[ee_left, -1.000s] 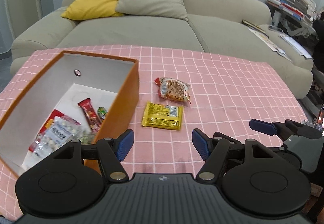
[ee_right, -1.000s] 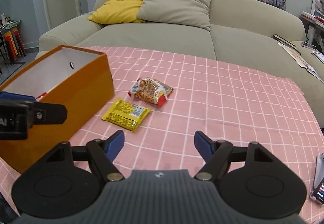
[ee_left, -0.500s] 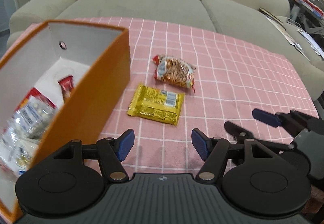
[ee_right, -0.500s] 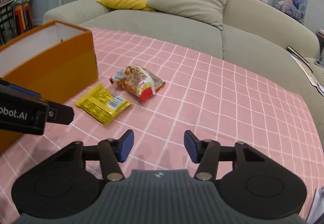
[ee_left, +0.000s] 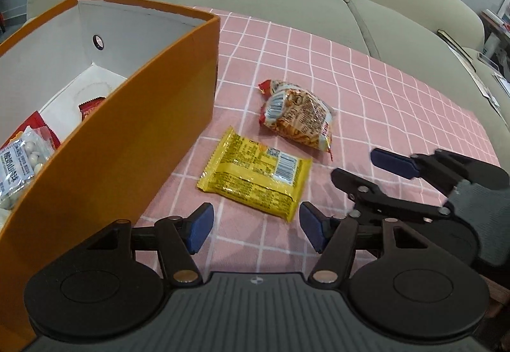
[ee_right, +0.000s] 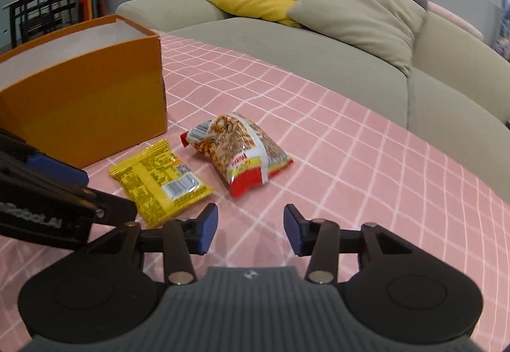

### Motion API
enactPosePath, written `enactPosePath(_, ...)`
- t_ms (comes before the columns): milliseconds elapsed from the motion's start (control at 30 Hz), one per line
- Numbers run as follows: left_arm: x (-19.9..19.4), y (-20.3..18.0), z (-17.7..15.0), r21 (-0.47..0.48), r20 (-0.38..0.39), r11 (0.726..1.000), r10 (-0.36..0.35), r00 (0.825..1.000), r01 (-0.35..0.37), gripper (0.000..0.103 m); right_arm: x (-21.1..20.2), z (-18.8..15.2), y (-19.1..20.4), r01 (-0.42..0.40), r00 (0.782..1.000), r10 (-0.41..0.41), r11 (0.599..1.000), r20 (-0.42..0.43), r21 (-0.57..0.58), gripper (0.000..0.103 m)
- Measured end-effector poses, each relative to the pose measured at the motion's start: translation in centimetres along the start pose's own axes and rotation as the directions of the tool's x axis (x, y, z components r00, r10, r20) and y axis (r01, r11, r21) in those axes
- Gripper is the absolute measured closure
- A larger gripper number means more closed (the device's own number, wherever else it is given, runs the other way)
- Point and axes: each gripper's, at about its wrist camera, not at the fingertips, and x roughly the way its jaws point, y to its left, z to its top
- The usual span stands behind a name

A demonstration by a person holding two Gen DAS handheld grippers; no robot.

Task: Organize snacks
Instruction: 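Move both tools back over the yellow packet and snack bag on the table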

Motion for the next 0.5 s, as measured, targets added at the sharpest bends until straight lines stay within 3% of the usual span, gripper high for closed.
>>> enactPosePath(167, 0.3, 0.4, 0.4, -0.012, -0.008, 1.0, 0.011, 1.0, -0.011, 0.031, 1.9, 1.1, 0.0, -0.02, 1.0, 0.02, 1.0, 0.017, 0.0, 0.07)
enactPosePath(300, 0.9, 0.5, 0.5, -0.027, -0.028, 1.0, 0.008, 1.0, -0.009, 0.031, 2.6, 1.4, -0.1, -0.026, 1.0, 0.026, 1.0, 0.006, 0.009, 0.097)
enactPosePath(367, 1.2, 0.4, 0.5, -0.03, -0.052, 1.0, -0.007, 0.999, 0.005, 0.031, 2.5, 1.3, -0.2, -0.018, 1.0, 0.018, 1.0, 0.006, 0.016, 0.103)
enactPosePath(500, 2.0, 0.2, 0.4, -0.061, -0.083, 0.998, -0.024, 0.996, 0.018, 0.027, 2.1, 0.9, -0.6, 0.002, 1.0, -0.002, 0.999, 0.005, 0.045, 0.103)
